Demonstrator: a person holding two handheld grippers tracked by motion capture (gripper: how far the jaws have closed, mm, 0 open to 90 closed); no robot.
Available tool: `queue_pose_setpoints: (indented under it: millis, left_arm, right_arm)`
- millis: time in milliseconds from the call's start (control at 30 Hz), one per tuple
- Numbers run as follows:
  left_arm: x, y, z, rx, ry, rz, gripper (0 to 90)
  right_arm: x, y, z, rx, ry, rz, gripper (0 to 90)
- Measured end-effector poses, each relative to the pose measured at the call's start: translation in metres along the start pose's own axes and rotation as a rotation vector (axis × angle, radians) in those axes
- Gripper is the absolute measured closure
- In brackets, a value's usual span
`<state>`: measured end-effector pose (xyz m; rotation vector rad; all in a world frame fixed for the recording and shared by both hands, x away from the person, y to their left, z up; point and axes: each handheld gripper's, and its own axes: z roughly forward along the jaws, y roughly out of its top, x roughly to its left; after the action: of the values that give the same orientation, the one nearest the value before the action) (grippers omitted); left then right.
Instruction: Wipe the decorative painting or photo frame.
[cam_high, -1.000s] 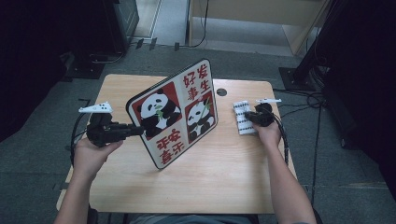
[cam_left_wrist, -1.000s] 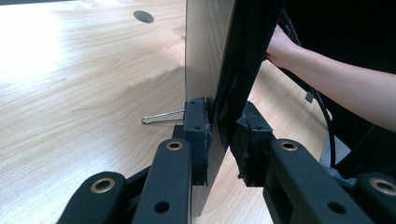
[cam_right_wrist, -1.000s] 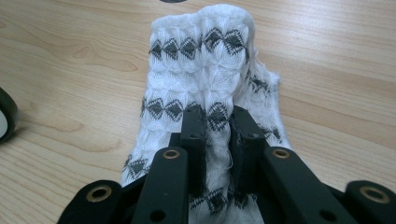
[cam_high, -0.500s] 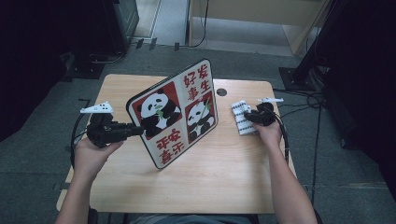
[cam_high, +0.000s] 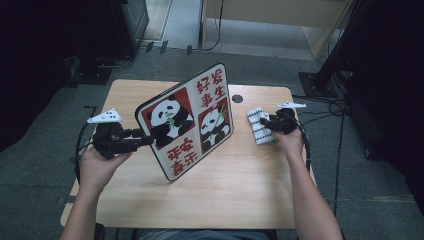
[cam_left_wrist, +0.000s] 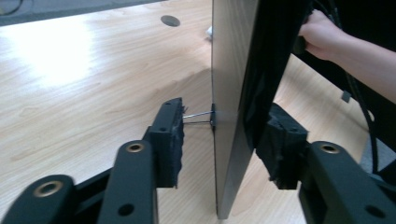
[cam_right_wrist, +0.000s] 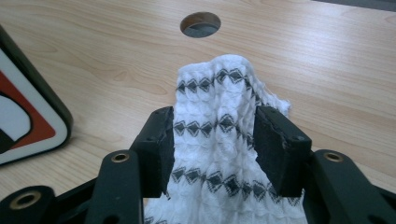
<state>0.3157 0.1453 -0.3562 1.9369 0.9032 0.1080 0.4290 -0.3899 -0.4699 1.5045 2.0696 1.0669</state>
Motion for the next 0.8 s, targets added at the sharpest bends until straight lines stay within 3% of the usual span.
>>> queue_pose_setpoints:
  millis: [133,400,800]
  left_arm:
    - [0.003,-0.001,0.001,-0.005,0.010,-0.025,45.7]
    - [0.005,-0.001,0.001,-0.014,0.053,-0.028,39.4]
    - [0.008,-0.004,0.004,-0.003,0.073,-0.030,39.5]
  right_arm:
    - [0.004,0.001,-0.002,0.000,0.005,-0.006,47.7]
    - [0.011,0.001,-0.004,0.015,0.016,-0.034,46.9]
    - [0.023,0.004,-0.016,0.005,0.063,-0.048,44.5]
